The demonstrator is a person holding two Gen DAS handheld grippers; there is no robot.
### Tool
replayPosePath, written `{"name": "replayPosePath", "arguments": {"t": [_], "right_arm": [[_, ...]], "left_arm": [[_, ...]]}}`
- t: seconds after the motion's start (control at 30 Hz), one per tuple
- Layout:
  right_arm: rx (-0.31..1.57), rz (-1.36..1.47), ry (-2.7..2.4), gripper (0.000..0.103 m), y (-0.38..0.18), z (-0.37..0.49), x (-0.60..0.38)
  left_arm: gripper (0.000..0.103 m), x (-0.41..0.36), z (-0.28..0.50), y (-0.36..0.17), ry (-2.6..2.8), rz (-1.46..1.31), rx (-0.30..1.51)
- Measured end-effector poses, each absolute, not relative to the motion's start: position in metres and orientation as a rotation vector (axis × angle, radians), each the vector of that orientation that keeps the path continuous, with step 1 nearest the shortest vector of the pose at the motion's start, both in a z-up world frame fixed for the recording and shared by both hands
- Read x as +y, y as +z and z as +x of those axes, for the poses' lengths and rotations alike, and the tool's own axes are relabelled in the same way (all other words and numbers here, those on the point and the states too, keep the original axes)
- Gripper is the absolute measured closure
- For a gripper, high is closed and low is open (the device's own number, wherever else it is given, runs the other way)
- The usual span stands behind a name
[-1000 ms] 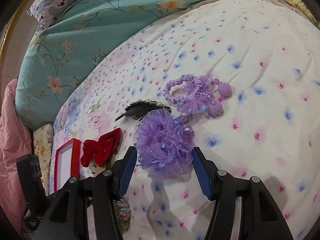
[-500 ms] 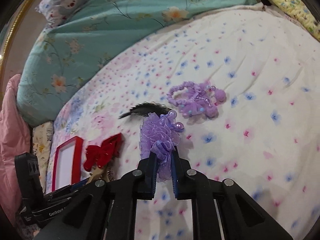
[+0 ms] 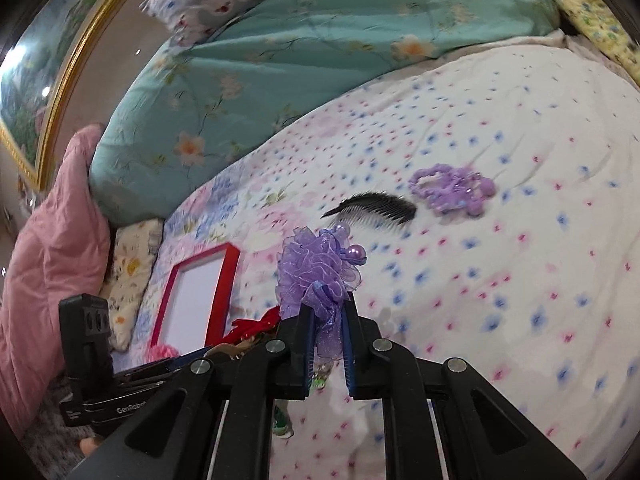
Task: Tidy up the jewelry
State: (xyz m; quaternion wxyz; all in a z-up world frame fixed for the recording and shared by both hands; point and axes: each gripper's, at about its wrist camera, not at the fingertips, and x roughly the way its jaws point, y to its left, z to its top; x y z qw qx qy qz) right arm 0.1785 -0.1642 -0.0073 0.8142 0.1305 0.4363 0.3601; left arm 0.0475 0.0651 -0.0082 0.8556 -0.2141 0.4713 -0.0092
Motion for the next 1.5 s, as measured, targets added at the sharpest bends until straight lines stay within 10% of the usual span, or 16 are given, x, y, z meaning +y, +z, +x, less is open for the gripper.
{"name": "replayPosePath", "arguments": {"t": [0.83,0.97,1.13,1.23,1.3,1.5], "right_arm": [[1.012,0.268,0.859,0.091,-0.024,0.147,-0.143],[1.019,0.288,0.849,0.089,-0.026,0.15,-0.148],[1.029,0.314,0.824,0.089,-0.032,0.157,-0.157],[1.032,0.321,0.815,0.089,-0.034,0.161,-0.161],[1.03,0.319,0.809,0.089,-0.034,0.162,-0.163],[1.028,0.321,0.809,0.09,-0.033,0.163,-0.163]], "left_arm": [[0.056,0.054,0.01,-0.001,0.026,-0.331,1.012],[0.033,0.051,0.041,-0.018,0.047,-0.271,1.082],[0.033,0.048,0.07,-0.045,0.067,-0.199,1.158],[0.052,0.048,0.071,-0.048,0.033,-0.205,1.135],[0.103,0.047,0.07,-0.043,-0.021,-0.254,1.125],[0.103,0.04,0.056,-0.012,-0.005,-0.205,1.031]]}}
